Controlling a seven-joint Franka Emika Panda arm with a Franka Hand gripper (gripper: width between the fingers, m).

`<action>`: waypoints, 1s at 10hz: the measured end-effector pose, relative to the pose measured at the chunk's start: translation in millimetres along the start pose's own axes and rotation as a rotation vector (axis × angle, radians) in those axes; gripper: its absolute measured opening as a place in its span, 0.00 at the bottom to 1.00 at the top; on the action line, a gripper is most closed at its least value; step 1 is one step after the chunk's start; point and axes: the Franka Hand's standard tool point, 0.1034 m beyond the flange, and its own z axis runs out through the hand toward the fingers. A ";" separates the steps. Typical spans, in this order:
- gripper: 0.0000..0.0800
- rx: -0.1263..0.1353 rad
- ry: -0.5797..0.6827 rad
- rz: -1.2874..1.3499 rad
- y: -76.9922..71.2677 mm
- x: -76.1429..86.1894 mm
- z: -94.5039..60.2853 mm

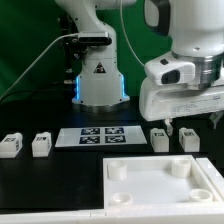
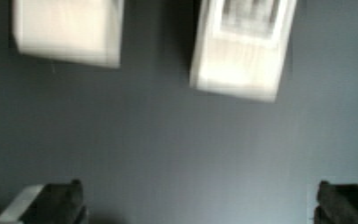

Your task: Assemble one leg

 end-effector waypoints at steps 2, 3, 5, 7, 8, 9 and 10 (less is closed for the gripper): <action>0.81 -0.002 -0.133 0.002 1.3 0.0 2.4; 0.81 -0.001 -0.203 0.004 1.0 1.0 2.6; 0.81 -0.017 -0.433 0.059 -2.8 -7.1 7.0; 0.81 -0.041 -0.645 0.120 -10.5 -8.0 10.3; 0.81 -0.043 -0.646 0.134 -10.3 -2.4 13.2; 0.81 -0.043 -0.645 0.134 -10.2 -2.9 12.7; 0.81 -0.043 -0.646 0.134 -10.1 -3.0 12.9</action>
Offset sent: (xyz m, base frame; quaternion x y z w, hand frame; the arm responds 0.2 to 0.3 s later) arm 0.0000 0.0000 0.0000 0.0000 -0.2667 0.0000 0.9638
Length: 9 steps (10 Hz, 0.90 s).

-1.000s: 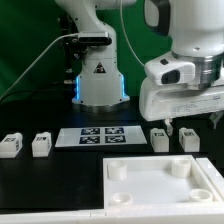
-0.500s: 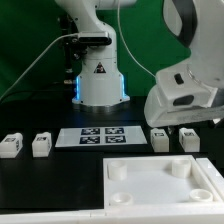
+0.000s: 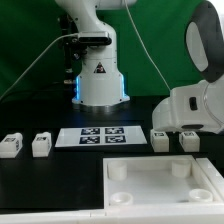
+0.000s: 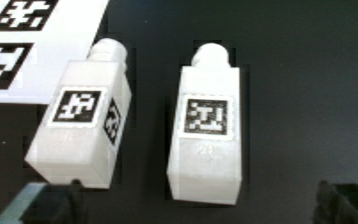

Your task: Assemble one leg

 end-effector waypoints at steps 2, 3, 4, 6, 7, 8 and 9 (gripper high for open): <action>0.81 -0.001 -0.003 0.002 0.0 0.5 1.7; 0.81 -0.003 -0.018 0.009 -0.1 1.4 7.6; 0.81 -0.007 -0.036 0.022 0.0 2.7 14.7; 0.81 -0.012 -0.046 0.023 -1.2 5.9 31.1; 0.81 -0.014 -0.049 0.024 -1.0 6.7 40.7; 0.81 -0.018 -0.054 0.027 -2.2 6.3 45.8; 0.81 -0.022 -0.055 0.027 -4.4 6.1 47.2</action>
Offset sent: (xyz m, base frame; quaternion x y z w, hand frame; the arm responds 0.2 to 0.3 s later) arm -0.0156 0.0044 -0.0113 0.0040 -0.0680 0.0491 0.9965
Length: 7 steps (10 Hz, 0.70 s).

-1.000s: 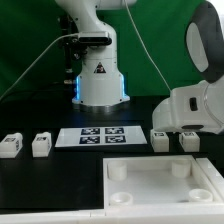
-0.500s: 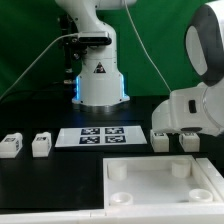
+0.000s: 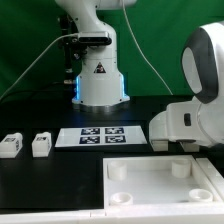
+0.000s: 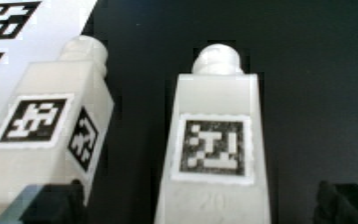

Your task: Assemble one leg

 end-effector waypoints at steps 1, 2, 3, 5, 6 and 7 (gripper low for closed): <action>0.81 -0.001 0.001 -0.002 -0.5 -0.1 -0.2; 0.80 0.000 0.001 -0.001 0.3 0.2 -0.2; 0.58 0.000 0.001 -0.001 0.3 0.2 -0.2; 0.36 0.000 0.001 0.000 0.5 0.3 -0.2; 0.36 0.000 0.001 0.000 0.5 0.3 -0.2; 0.36 0.000 0.001 0.000 0.5 0.3 -0.2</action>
Offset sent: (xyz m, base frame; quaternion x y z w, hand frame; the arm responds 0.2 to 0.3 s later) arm 0.0000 0.0000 0.0000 0.0000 0.0000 0.0000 1.0000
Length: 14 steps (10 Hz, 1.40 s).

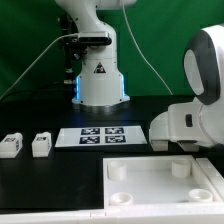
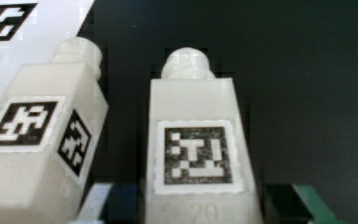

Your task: Assemble one leg

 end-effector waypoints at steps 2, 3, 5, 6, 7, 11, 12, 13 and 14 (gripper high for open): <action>0.36 0.000 0.000 0.000 0.0 0.0 0.0; 0.36 0.000 0.000 0.000 0.0 0.0 0.0; 0.36 0.000 0.000 0.000 0.1 0.0 0.0; 0.36 0.001 0.001 0.000 0.5 0.2 -0.6; 0.36 0.005 0.027 -0.022 3.1 -0.5 -11.7; 0.37 0.048 0.297 -0.093 21.8 -27.2 -103.5; 0.37 0.062 0.402 -0.098 34.5 -45.5 -127.6; 0.37 0.078 0.493 -0.097 46.5 -54.2 -146.7; 0.37 0.094 0.586 -0.085 60.4 -64.7 -168.1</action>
Offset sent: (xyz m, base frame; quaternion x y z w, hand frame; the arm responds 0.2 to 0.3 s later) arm 0.0000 0.0000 0.0000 0.0000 0.0000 0.0000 1.0000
